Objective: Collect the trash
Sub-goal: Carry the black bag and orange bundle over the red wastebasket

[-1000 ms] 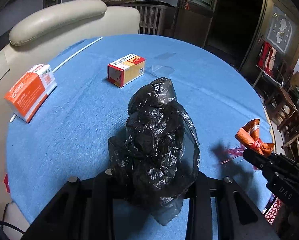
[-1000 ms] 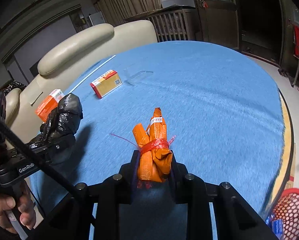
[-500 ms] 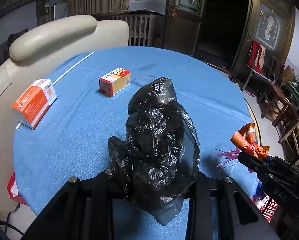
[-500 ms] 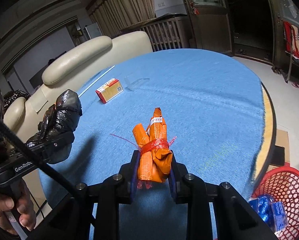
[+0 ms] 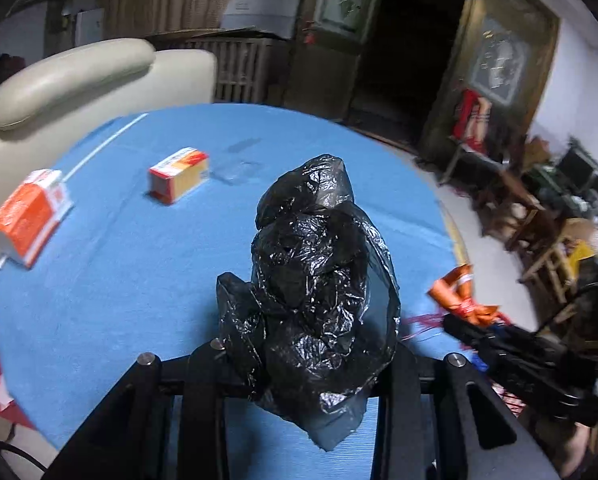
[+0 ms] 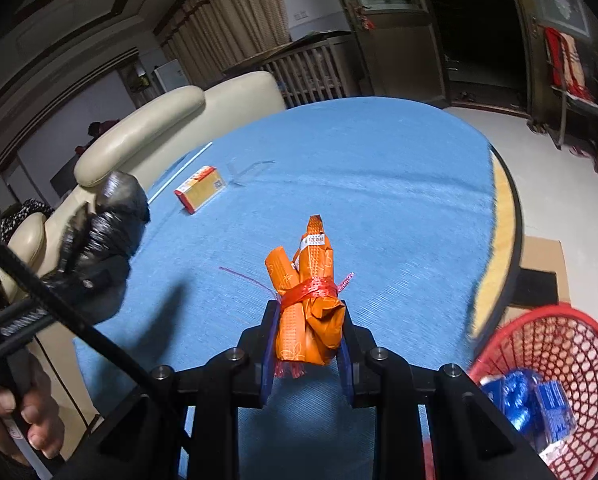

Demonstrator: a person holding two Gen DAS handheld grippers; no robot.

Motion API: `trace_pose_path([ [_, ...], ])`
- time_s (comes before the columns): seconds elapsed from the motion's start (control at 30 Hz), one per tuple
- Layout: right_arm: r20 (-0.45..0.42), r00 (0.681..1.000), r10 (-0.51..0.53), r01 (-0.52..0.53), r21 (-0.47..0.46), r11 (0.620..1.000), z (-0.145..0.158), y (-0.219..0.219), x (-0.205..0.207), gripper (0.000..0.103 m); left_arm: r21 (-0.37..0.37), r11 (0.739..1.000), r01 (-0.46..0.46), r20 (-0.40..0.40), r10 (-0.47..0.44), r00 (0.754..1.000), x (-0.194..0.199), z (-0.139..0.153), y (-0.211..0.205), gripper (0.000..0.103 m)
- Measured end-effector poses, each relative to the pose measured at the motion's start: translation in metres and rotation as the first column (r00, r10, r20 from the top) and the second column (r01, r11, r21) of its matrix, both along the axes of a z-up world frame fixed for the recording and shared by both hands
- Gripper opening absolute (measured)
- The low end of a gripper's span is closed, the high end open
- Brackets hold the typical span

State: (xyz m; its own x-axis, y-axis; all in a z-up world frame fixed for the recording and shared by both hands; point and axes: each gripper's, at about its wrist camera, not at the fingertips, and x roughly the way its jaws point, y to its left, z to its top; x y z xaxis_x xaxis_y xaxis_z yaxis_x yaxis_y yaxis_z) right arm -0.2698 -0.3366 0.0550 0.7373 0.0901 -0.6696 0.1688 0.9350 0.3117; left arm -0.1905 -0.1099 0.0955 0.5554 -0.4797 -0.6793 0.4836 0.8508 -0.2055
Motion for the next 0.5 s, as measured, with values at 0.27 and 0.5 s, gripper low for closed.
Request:
trace_pose_path([
  [0.27, -0.003, 0.994, -0.108, 0.108, 0.053, 0.993, -0.012, -0.041, -0.039, 0.027, 0.019, 0.996, 0.083, -0.017, -0.083, 0.996, -0.005, -0.005, -0.034, 0.035],
  [0.5, 0.018, 0.975, -0.221, 0.22, 0.051, 0.974, -0.007, -0.08, -0.085, 0.027, 0.055, 0.975, 0.217, -0.02, -0.216, 0.976, -0.03, -0.011, -0.086, 0.035],
])
